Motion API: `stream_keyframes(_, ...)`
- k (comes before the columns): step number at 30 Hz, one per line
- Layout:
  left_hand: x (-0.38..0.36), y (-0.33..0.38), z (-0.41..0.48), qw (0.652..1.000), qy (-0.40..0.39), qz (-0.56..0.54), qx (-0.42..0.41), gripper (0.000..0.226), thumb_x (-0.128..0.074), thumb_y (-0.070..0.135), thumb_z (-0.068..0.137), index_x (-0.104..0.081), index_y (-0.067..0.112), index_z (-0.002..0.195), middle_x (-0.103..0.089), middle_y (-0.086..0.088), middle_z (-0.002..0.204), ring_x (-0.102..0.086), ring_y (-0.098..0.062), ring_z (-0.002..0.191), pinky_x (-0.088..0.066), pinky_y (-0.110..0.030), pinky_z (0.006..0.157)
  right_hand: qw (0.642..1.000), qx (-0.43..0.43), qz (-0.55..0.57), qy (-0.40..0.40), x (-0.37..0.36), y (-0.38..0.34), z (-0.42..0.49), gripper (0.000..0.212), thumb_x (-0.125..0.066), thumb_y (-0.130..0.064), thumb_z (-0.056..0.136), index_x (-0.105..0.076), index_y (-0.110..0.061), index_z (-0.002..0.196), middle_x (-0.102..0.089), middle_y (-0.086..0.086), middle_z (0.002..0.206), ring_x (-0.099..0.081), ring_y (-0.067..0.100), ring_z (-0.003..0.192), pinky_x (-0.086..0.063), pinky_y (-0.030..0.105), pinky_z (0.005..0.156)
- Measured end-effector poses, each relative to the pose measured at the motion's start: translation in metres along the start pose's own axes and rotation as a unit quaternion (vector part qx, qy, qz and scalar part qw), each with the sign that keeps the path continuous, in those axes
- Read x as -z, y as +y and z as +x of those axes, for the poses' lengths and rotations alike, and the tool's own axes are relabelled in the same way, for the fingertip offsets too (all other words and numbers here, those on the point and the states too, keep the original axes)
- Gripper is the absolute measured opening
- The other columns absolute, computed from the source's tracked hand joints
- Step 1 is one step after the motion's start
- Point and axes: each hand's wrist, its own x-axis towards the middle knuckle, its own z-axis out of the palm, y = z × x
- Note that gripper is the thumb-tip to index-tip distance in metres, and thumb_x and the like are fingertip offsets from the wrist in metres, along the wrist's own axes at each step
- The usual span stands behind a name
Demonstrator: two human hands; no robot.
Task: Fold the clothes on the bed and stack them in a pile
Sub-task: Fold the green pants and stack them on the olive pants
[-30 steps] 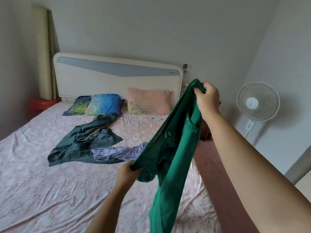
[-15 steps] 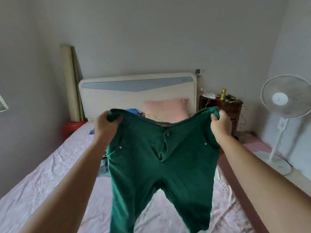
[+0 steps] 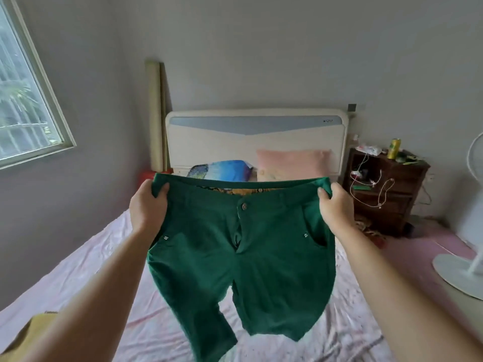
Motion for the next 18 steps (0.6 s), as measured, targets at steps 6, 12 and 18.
stream_keyframes(6,-0.001,-0.055,-0.013,0.951,-0.056,-0.13,0.276,0.018,-0.057,0.02,0.087,-0.053,0.002,0.083,-0.055,-0.012,0.077,-0.055,-0.029,0.081,-0.046,-0.035,0.069,1.0,-0.009,0.003,-0.028,-0.039,-0.042,-0.042,0.02,-0.049,-0.012,0.088,-0.045,-0.003,0.071,-0.039,0.002,0.06,-0.038,0.019,0.056,-0.025,0.033,0.051)
stream_keyframes(12,0.015,-0.066,-0.051,0.823,-0.197,-0.361,0.391,0.01,-0.056,0.012,0.09,-0.058,0.002,0.092,-0.063,-0.019,0.084,-0.062,-0.029,0.07,-0.053,-0.039,0.069,0.997,-0.037,0.045,-0.049,-0.104,-0.089,-0.111,0.028,-0.052,-0.012,0.085,-0.036,-0.01,0.062,-0.038,0.005,0.057,-0.041,0.024,0.06,-0.025,0.033,0.052)
stream_keyframes(18,0.054,-0.062,-0.051,0.809,-0.351,-0.427,0.201,0.009,-0.052,0.009,0.092,-0.058,0.008,0.098,-0.066,-0.011,0.077,-0.063,-0.022,0.07,-0.052,-0.034,0.066,0.988,0.133,0.063,-0.048,-0.162,-0.14,-0.185,0.018,-0.058,-0.012,0.086,-0.046,-0.013,0.072,-0.048,-0.002,0.057,-0.046,0.015,0.056,-0.032,0.022,0.051)
